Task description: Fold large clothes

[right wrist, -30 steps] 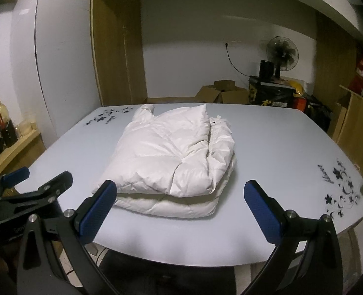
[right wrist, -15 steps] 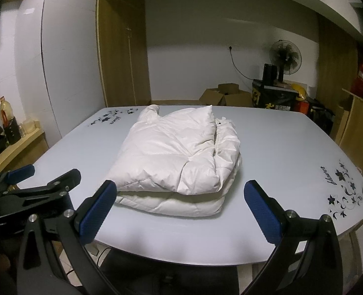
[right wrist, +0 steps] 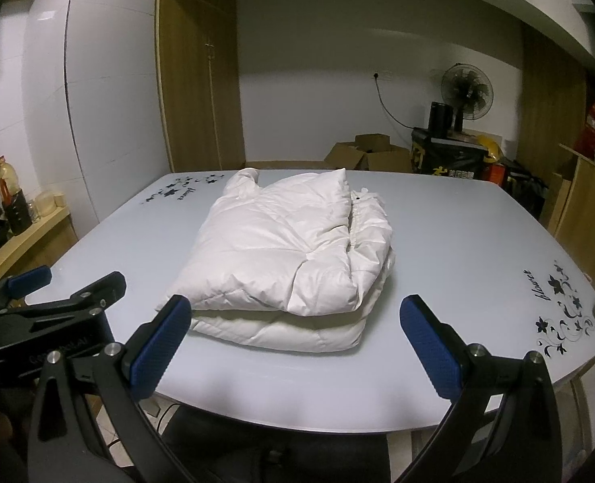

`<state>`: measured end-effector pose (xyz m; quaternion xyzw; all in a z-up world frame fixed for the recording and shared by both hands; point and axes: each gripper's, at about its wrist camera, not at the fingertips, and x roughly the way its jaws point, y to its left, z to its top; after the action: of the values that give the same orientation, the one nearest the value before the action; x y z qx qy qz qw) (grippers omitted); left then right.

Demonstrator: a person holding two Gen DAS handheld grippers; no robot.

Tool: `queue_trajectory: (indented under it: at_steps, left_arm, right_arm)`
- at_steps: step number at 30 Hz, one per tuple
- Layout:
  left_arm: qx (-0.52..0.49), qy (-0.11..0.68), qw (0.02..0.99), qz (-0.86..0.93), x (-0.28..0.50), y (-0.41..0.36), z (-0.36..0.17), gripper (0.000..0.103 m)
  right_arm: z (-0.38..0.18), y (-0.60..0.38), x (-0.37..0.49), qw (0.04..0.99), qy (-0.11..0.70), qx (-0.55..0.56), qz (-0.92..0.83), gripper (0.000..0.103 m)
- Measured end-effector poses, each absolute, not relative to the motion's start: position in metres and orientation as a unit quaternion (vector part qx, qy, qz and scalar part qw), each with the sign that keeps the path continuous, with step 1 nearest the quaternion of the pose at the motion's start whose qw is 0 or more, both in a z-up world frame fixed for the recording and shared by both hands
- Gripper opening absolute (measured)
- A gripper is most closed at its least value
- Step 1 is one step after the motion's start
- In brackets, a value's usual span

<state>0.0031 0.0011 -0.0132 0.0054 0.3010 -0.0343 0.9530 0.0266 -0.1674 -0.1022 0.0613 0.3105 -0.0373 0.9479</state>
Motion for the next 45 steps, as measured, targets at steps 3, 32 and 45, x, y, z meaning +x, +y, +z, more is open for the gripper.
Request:
queue_trajectory:
  at_steps: [3,32,45]
  left_arm:
    - [0.005,0.301,0.953,-0.034,0.0028,0.0009,-0.0131,0.103]
    - [0.006,0.304,0.952,-0.033,0.0017,0.0005,-0.0142,0.103]
    - [0.006,0.307,0.951,-0.032,-0.0009,-0.0004,-0.0161,0.103]
  right_arm:
    - [-0.1022,-0.1681,0.0262,0.948,0.311,0.062,-0.038,0.103]
    - [-0.1022,-0.1711,0.0239,0.947,0.313,0.062,-0.042,0.103]
    - [-0.1034,-0.1710,0.0212,0.946,0.315,0.060,-0.042,0.103]
